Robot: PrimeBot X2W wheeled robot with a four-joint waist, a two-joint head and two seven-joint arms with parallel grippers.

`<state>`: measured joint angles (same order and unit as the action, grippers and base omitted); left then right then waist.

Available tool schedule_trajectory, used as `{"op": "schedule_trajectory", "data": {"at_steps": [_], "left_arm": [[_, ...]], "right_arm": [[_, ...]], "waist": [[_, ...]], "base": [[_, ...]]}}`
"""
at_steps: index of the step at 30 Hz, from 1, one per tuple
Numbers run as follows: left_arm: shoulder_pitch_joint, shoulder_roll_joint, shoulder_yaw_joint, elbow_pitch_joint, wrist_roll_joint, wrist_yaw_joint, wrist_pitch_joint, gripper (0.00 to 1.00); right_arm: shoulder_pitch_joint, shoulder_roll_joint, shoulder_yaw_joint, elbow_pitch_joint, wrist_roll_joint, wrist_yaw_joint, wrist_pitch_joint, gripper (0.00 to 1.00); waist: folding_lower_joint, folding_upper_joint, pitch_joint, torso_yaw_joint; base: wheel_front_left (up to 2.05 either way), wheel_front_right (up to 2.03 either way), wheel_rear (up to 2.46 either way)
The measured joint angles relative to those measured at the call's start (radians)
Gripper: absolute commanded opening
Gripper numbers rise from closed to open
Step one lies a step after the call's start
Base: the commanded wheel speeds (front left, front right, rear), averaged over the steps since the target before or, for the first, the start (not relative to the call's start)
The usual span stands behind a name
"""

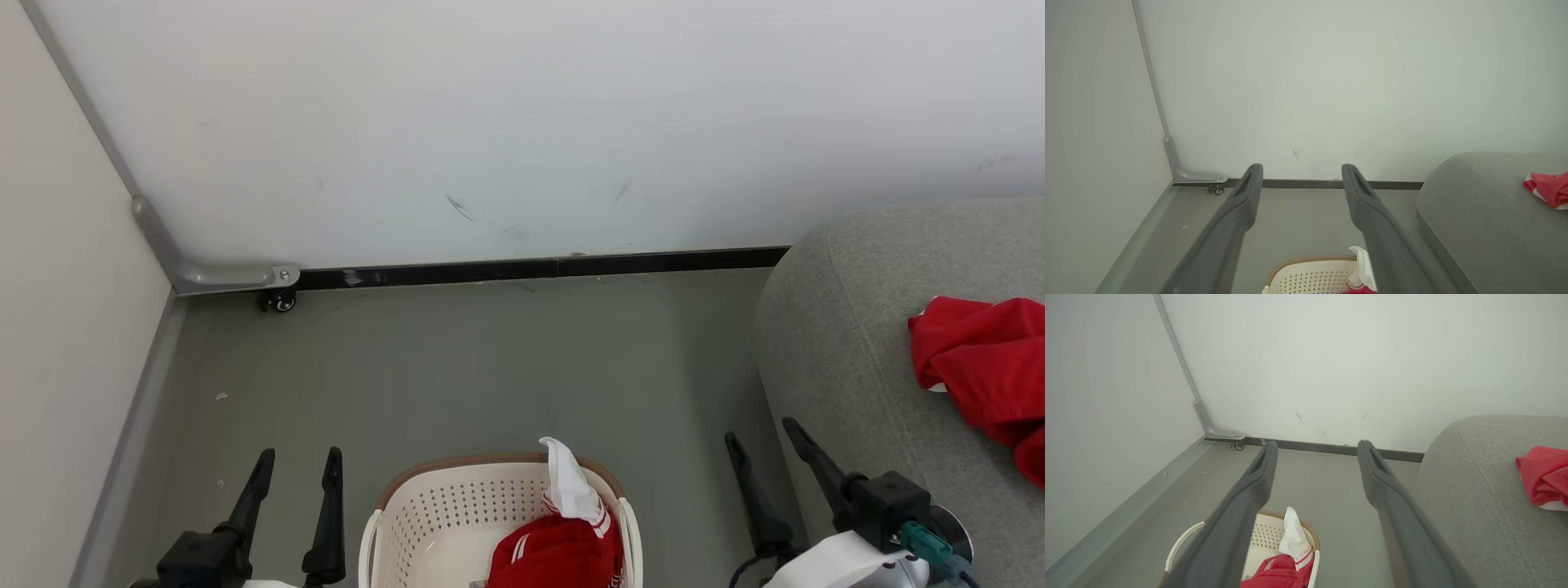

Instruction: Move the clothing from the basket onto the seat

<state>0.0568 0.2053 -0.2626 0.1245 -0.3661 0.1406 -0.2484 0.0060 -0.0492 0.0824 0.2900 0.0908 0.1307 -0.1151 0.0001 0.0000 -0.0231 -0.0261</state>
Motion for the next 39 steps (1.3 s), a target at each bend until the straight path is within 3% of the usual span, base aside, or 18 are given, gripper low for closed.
{"op": "schedule_trajectory", "data": {"at_steps": [18, 39], "left_arm": [[-0.022, 0.001, 0.002, 0.005, 0.019, -0.020, 0.000, 1.00], [-0.108, -0.006, -0.135, 0.081, 0.065, -0.120, 0.003, 1.00]], "right_arm": [[0.037, 0.001, 0.009, -0.068, 0.018, 0.000, 0.011, 1.00], [0.106, 0.008, -0.149, -0.159, -0.006, 0.000, 0.010, 1.00]], "waist": [[0.0000, 0.0000, 0.027, -0.014], [0.0000, 0.0000, 0.063, -0.053]], "base": [[0.00, 0.00, 0.00], [0.00, 0.00, 0.00]]}}
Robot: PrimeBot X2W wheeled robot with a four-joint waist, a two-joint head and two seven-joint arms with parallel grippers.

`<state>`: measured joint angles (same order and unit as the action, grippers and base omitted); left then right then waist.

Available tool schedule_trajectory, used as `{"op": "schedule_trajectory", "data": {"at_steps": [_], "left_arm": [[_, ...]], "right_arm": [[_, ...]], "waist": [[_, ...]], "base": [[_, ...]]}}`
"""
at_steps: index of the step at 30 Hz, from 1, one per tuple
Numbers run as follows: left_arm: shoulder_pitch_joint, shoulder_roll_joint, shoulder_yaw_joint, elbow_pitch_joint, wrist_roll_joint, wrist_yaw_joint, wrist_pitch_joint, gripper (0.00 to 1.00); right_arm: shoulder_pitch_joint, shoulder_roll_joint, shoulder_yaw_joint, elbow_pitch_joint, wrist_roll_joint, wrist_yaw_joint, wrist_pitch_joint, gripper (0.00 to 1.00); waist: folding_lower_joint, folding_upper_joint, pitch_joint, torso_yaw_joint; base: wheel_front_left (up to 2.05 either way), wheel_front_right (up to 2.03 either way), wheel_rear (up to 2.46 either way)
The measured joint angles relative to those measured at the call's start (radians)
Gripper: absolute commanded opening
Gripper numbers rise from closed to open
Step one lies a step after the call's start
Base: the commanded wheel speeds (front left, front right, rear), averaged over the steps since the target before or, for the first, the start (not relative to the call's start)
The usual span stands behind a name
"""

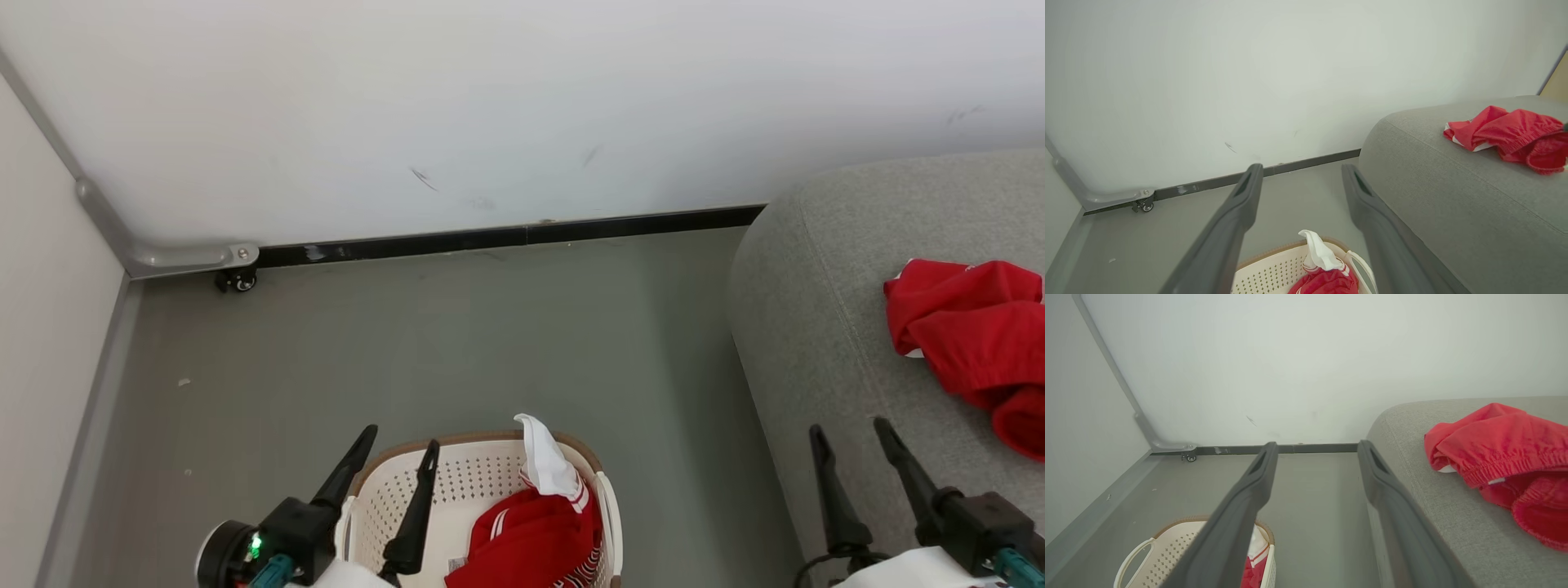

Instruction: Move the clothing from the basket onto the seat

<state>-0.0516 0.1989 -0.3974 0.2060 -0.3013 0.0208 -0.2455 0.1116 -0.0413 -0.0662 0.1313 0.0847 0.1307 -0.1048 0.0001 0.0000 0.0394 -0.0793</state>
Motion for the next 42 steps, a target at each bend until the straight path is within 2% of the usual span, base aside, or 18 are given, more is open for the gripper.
{"op": "schedule_trajectory", "data": {"at_steps": [9, 15, 32, 42], "left_arm": [[-0.058, -0.022, -0.054, 0.045, 0.017, -0.049, 0.023, 1.00], [-0.085, -0.042, -0.075, 0.085, 0.020, -0.066, 0.034, 1.00], [-0.193, -0.050, -0.087, 0.197, 0.033, -0.083, 0.044, 1.00], [-0.270, -0.048, -0.083, 0.223, 0.059, -0.083, 0.044, 1.00]], "right_arm": [[0.012, 0.003, -0.048, -0.066, -0.024, 0.000, -0.001, 1.00], [0.011, 0.003, -0.059, -0.103, -0.025, 0.000, -0.001, 1.00], [0.002, 0.004, -0.057, -0.191, -0.020, 0.000, -0.002, 1.00], [-0.055, 0.004, -0.033, -0.220, -0.001, 0.000, -0.011, 1.00]], "waist": [[0.0000, 0.0000, 0.035, -0.020], [0.0000, 0.0000, 0.065, -0.033], [0.0000, 0.0000, 0.181, -0.081], [0.0000, 0.0000, 0.268, -0.116]], "base": [[0.00, 0.00, 0.00], [0.00, 0.00, 0.00], [0.00, 0.00, 0.00], [0.00, 0.00, 0.00]]}}
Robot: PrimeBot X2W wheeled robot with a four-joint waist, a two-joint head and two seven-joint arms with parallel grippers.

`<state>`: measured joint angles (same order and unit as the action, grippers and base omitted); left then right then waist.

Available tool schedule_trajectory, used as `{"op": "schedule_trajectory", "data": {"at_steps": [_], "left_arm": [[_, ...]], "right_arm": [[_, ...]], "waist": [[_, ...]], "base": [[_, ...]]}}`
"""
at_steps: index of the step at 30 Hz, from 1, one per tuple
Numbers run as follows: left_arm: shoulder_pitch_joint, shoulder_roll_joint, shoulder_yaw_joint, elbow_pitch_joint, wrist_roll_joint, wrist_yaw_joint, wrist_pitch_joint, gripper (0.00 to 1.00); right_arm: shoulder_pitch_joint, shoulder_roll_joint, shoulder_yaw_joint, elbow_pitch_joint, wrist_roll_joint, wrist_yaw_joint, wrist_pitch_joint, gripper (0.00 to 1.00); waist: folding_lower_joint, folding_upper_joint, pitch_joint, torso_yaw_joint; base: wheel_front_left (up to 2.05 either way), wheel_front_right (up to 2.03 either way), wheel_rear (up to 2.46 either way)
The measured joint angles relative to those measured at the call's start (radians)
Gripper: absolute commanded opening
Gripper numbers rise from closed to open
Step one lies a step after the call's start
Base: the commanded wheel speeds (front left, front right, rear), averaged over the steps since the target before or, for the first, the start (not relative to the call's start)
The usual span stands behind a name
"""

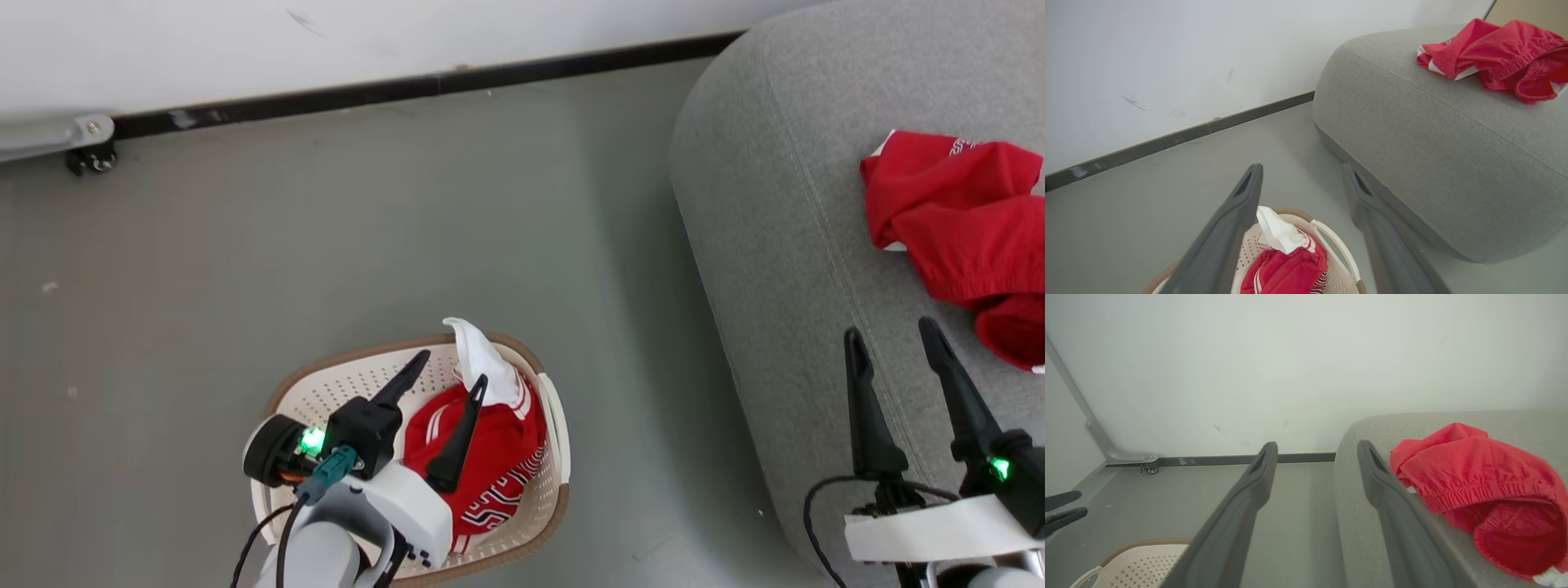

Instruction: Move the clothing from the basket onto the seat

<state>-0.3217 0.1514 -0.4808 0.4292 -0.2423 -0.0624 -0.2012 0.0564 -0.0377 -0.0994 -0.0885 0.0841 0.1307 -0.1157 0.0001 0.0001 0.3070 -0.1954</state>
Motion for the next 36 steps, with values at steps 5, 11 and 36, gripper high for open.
{"op": "schedule_trajectory", "data": {"at_steps": [5, 11, 36], "left_arm": [[-0.034, 0.003, -0.002, 0.024, 0.010, -0.001, 0.000, 1.00], [-0.063, 0.004, -0.001, 0.050, 0.010, -0.001, 0.000, 1.00], [-0.178, 0.039, 0.008, 0.202, 0.035, -0.009, 0.018, 1.00]], "right_arm": [[-0.042, 0.000, 0.010, -0.005, 0.010, 0.000, -0.010, 1.00], [-0.068, 0.000, 0.017, -0.005, 0.015, 0.000, -0.019, 1.00], [-0.231, 0.000, 0.074, 0.024, 0.058, 0.000, -0.072, 1.00]], "waist": [[0.0000, -0.0001, 0.046, -0.020], [0.0000, 0.0000, 0.092, -0.040], [0.0000, -0.0001, 0.292, -0.139]], "base": [[0.00, 0.00, 0.00], [0.00, 0.00, 0.00], [0.00, 0.00, 0.00]]}}
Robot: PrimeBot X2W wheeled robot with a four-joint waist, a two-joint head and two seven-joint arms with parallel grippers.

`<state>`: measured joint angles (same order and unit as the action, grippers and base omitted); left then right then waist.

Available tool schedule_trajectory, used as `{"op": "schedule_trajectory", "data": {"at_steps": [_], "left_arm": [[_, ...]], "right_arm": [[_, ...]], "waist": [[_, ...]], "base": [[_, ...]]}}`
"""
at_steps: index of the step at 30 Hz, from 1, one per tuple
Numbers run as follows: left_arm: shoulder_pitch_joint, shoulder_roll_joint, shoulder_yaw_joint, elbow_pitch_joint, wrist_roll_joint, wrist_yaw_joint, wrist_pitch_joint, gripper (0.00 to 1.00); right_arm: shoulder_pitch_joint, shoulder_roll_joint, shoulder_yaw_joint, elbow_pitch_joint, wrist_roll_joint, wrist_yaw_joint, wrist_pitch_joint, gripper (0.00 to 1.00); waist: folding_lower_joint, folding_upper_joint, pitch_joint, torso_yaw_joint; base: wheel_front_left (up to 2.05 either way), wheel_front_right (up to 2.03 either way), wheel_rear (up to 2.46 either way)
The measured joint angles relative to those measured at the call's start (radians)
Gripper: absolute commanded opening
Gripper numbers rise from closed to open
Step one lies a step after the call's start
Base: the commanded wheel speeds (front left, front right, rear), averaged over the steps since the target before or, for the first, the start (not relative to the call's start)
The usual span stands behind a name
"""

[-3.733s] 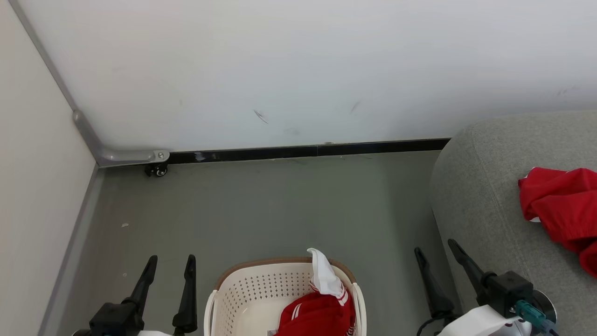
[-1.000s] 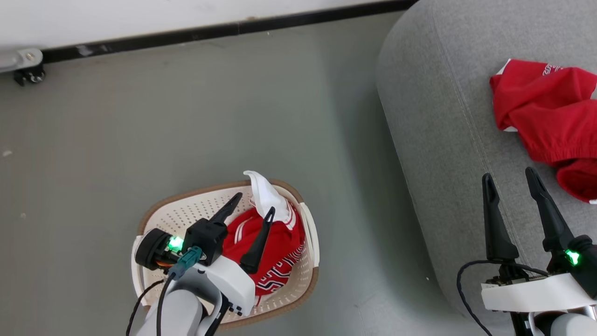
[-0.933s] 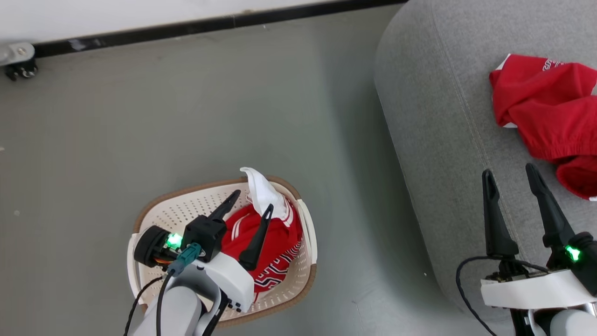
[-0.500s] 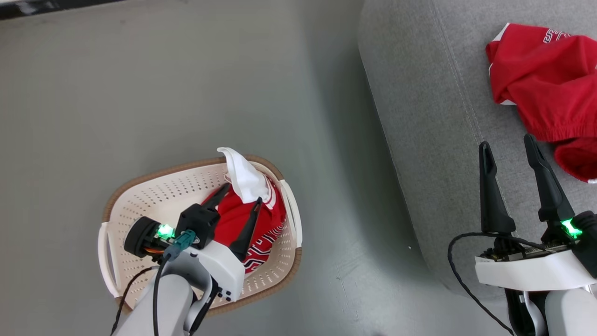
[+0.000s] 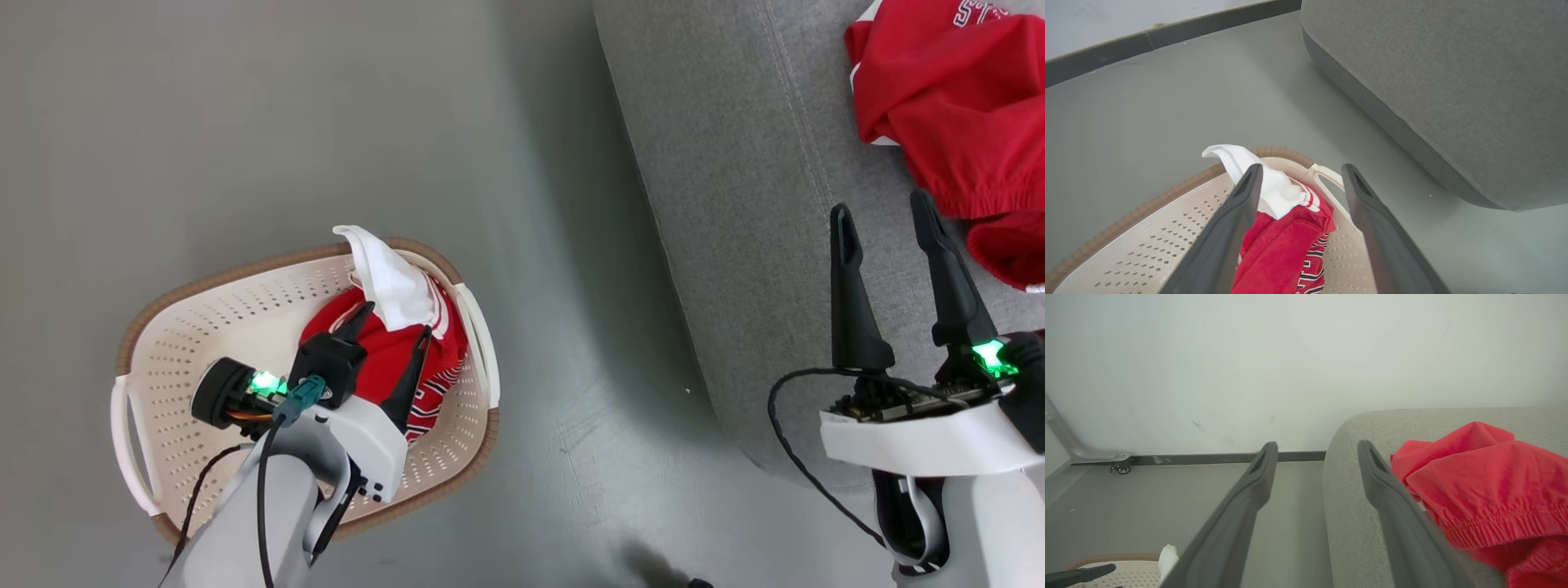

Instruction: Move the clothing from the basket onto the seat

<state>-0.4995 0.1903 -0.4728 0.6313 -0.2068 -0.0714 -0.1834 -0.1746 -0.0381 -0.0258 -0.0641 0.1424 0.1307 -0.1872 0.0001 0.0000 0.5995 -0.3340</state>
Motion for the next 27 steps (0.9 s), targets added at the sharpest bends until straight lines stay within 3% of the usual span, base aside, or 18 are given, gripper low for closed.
{"op": "schedule_trajectory", "data": {"at_steps": [27], "left_arm": [[-0.102, 0.033, 0.045, 0.142, -0.007, 0.001, 0.035, 1.00]], "right_arm": [[-0.116, 0.000, 0.041, 0.066, 0.043, 0.000, -0.043, 1.00]], "waist": [[0.0000, 0.0000, 0.135, -0.088]], "base": [[0.00, 0.00, 0.00]]}}
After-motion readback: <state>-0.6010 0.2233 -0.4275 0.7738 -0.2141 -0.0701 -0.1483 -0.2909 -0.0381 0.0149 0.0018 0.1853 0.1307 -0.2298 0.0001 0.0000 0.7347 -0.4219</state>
